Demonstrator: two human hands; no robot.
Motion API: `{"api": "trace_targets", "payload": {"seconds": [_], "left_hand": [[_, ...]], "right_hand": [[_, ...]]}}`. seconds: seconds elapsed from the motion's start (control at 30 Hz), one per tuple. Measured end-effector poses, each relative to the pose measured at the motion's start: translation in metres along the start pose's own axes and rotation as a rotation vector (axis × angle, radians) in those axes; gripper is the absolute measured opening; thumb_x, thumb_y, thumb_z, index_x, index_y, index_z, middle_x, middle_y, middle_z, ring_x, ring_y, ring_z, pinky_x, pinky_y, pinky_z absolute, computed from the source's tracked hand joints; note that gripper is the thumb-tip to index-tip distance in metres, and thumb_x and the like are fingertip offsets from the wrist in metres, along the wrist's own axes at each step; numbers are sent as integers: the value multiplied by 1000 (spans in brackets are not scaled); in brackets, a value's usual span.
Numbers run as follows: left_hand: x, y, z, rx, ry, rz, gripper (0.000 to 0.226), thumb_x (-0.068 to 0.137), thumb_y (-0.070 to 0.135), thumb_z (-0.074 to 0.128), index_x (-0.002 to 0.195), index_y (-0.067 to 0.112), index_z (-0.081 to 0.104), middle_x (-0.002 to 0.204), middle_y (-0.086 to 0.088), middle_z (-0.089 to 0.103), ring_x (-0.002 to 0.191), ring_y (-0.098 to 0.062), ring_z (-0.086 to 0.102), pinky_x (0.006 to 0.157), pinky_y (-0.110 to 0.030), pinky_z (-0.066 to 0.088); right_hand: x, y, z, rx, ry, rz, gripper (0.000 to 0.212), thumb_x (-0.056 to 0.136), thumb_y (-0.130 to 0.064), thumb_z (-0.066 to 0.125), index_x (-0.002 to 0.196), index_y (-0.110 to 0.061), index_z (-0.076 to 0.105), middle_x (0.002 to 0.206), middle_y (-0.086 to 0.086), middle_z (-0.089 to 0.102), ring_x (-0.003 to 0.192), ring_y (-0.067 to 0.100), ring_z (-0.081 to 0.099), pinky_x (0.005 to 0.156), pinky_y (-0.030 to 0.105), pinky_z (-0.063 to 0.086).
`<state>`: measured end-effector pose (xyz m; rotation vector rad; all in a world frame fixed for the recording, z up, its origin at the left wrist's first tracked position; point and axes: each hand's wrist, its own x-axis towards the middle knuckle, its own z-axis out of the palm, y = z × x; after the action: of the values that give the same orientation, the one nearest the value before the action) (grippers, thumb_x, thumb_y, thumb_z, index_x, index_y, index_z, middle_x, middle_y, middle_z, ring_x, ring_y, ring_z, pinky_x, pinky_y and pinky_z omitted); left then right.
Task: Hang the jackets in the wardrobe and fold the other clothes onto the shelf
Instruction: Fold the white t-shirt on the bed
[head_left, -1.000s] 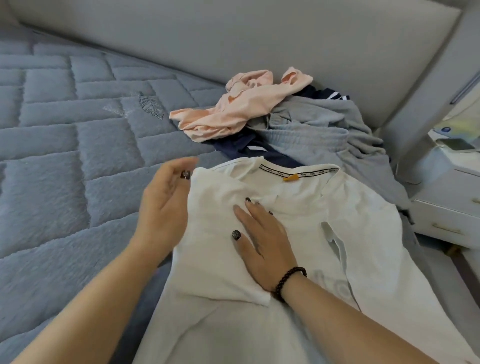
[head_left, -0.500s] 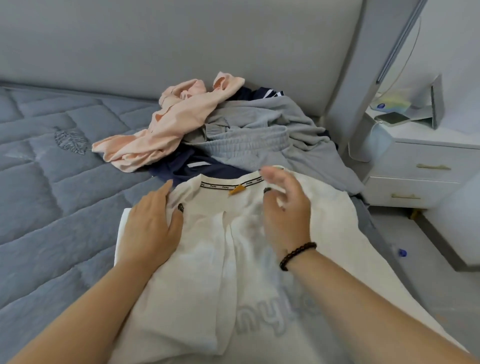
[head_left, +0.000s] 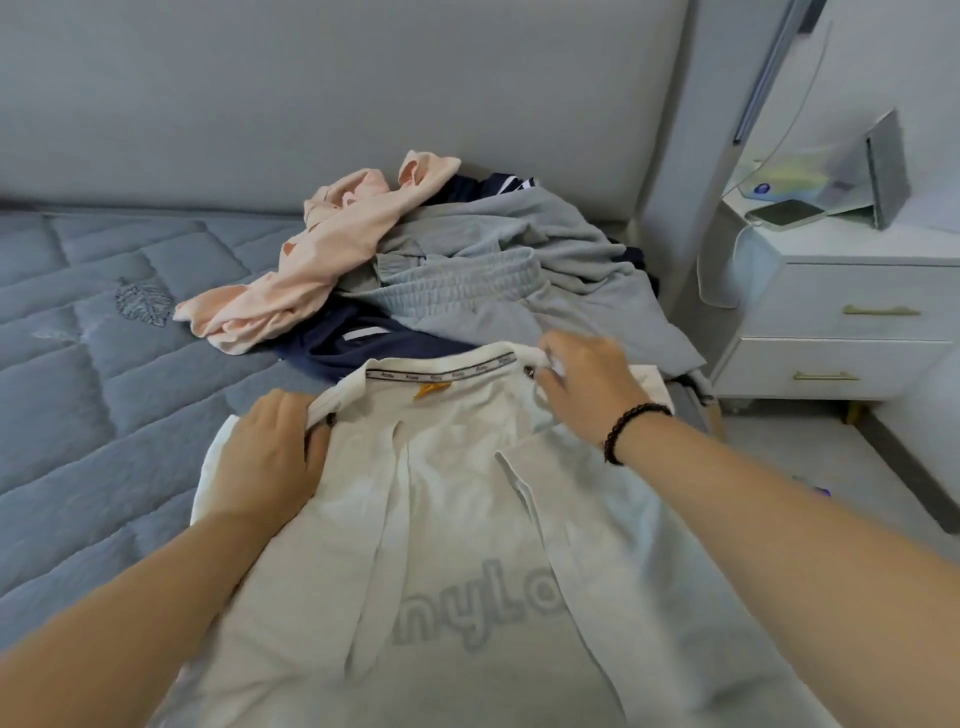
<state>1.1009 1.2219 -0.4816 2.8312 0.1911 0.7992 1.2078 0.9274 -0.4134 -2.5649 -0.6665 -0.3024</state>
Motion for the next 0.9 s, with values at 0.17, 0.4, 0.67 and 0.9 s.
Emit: {"api": "trace_targets", "payload": {"seconds": [0.17, 0.4, 0.67, 0.9], "left_hand": [[-11, 39, -18, 64, -120, 67, 33, 88, 27, 42, 84, -2, 58, 75, -20, 58, 66, -38, 56, 57, -42, 40], [-82, 81, -100, 31, -28, 64, 27, 87, 27, 48, 84, 3, 60, 60, -6, 62, 48, -31, 56, 45, -27, 31], [-192, 77, -194, -59, -123, 573, 29, 101, 38, 27, 95, 20, 48, 66, 3, 63, 55, -17, 58, 43, -23, 40], [-296, 87, -242, -116, -270, 641, 25, 100, 40, 29, 101, 24, 48, 68, 6, 63, 53, -15, 58, 46, -23, 44]], "right_hand": [[-79, -8, -26, -117, -14, -53, 15, 98, -20, 42, 98, -10, 54, 90, 3, 62, 77, 25, 51, 73, 34, 32], [-152, -25, -66, 15, 27, -178, 11, 91, -7, 55, 92, -2, 64, 82, 11, 66, 68, 35, 55, 66, 39, 41], [-273, -39, -91, 107, -155, -435, 21, 82, -9, 58, 102, -16, 55, 75, 8, 61, 49, 25, 56, 41, 27, 46], [-374, -62, -123, 22, -209, -519, 18, 86, -27, 48, 104, -23, 51, 73, -4, 63, 43, 13, 53, 35, 20, 40]]}}
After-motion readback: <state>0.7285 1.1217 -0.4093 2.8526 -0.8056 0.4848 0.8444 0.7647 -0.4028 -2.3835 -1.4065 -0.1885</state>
